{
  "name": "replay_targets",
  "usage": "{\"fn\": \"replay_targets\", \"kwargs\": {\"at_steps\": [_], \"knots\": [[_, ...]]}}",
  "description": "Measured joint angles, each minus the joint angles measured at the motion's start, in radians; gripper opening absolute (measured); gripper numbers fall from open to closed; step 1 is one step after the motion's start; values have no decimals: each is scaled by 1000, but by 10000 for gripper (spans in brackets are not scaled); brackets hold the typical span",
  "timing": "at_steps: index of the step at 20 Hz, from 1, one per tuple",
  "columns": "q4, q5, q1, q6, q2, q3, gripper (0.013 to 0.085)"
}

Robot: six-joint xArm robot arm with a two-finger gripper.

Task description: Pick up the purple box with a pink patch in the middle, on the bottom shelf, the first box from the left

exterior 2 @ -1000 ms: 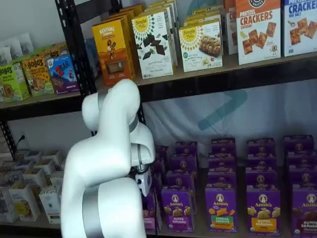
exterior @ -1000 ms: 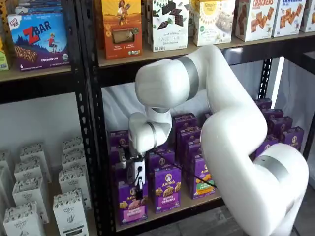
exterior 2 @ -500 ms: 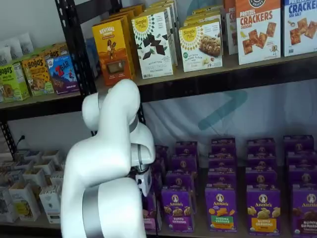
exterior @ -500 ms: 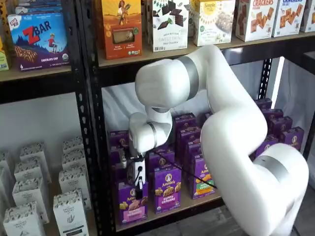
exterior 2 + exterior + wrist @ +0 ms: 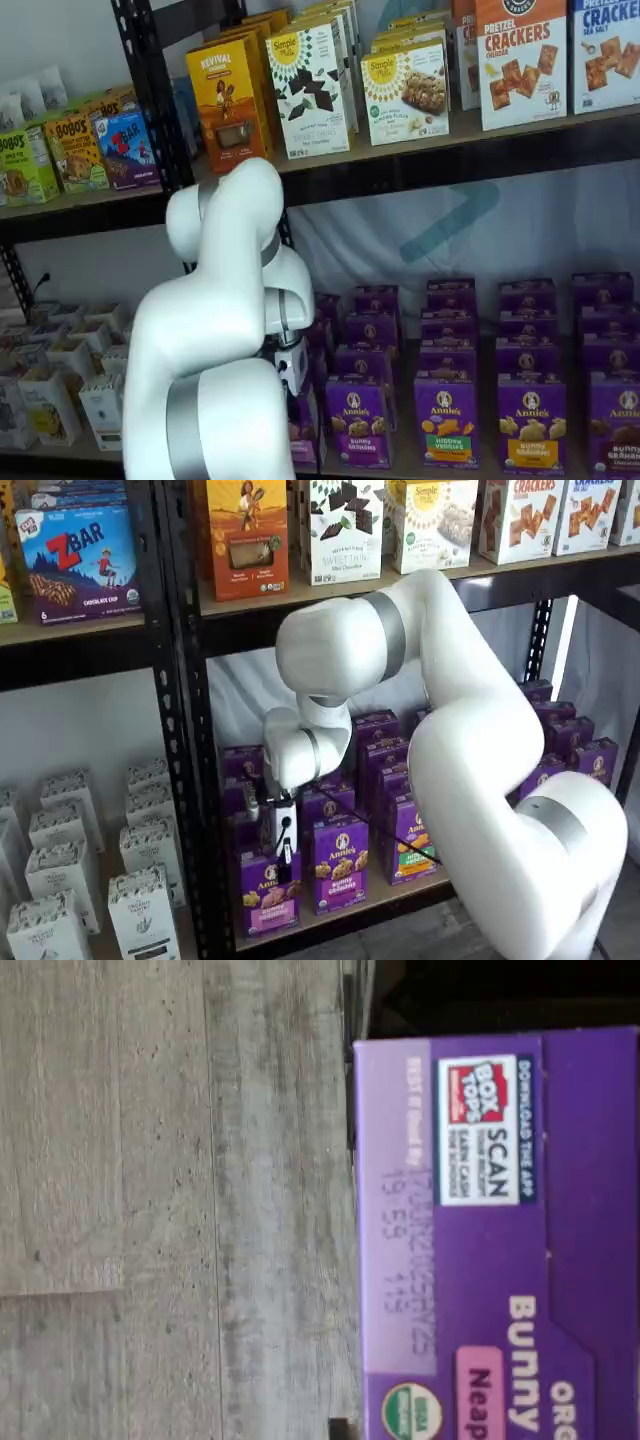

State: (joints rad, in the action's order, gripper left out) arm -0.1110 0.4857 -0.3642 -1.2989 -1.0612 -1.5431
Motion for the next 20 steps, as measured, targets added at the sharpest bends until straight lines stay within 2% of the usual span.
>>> {"fn": "replay_targets", "kwargs": {"at_steps": [1,4,6,13,20], "knots": [[-1,2,1,-2,2,1,450],[-3,4,2,-5,5,4,410],[-3,6,4,-6,8,7,330],[15,5,9,5,32,36,330],[81,-24,8,63,94,127,330]]}}
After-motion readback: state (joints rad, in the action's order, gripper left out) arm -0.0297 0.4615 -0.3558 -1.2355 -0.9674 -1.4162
